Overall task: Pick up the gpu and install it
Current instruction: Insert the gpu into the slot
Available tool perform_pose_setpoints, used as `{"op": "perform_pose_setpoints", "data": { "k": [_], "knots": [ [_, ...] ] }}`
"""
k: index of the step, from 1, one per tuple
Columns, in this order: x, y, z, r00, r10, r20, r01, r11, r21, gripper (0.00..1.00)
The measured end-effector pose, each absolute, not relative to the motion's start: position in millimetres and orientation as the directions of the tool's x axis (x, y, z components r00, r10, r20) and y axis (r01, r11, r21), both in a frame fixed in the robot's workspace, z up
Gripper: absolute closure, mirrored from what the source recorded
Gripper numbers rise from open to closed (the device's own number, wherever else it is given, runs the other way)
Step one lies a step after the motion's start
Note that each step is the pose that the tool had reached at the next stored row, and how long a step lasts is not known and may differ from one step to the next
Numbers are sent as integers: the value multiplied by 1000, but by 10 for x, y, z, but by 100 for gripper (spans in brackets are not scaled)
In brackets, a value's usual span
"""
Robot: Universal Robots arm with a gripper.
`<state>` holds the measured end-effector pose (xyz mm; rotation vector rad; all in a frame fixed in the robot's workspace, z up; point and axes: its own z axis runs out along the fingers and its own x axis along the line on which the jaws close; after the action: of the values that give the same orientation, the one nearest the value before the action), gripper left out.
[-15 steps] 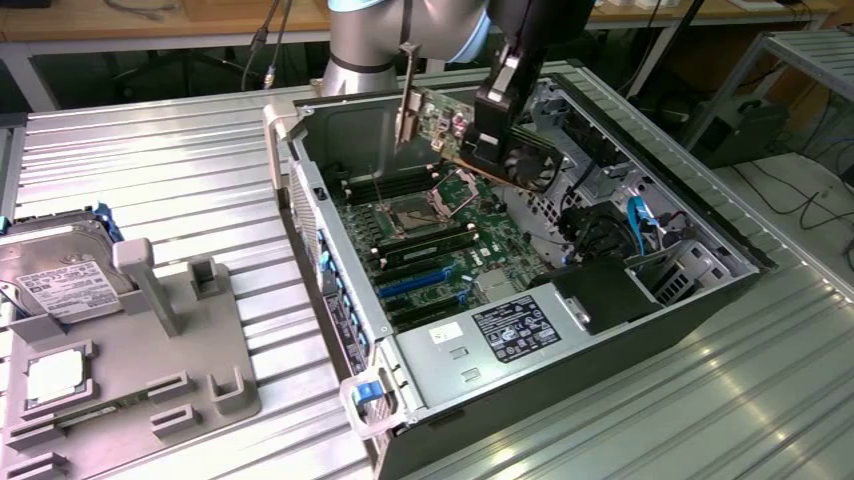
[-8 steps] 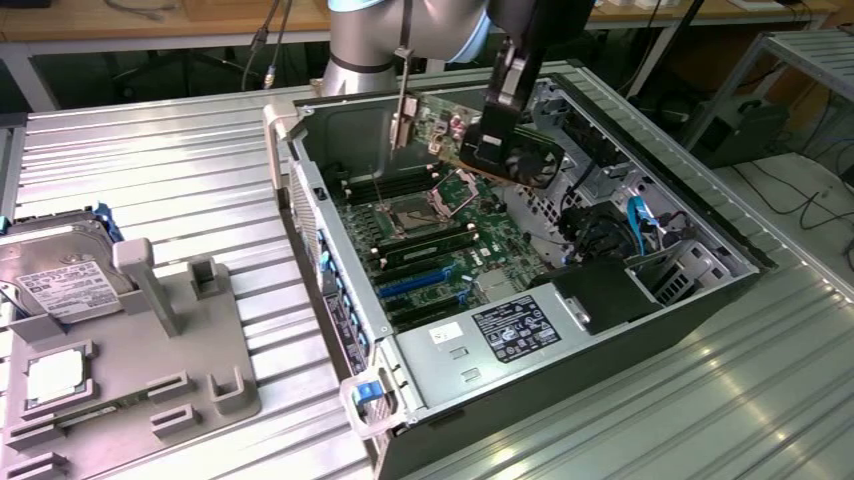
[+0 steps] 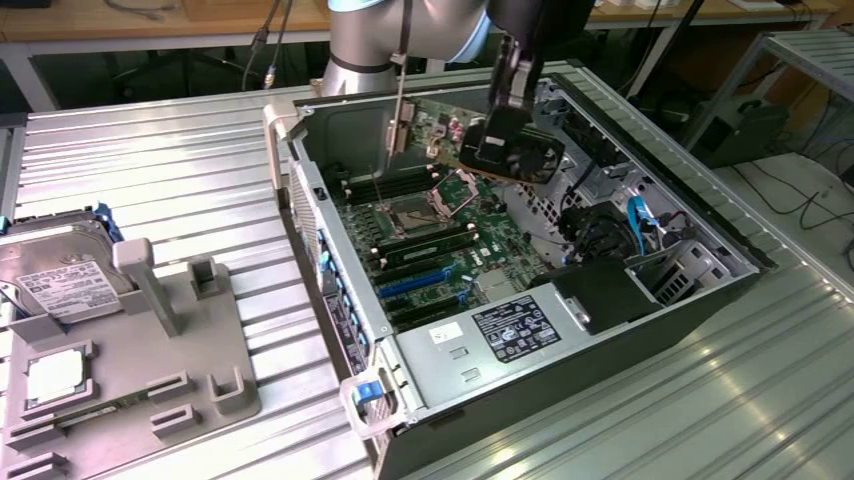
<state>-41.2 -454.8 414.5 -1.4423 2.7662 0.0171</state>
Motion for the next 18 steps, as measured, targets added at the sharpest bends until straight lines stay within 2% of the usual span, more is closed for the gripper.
{"op": "perform_pose_setpoints", "data": {
  "k": [18],
  "knots": [
    [-412, -4548, 4143, -306, -952, -24, -952, 306, 0, 72]
  ]
}}
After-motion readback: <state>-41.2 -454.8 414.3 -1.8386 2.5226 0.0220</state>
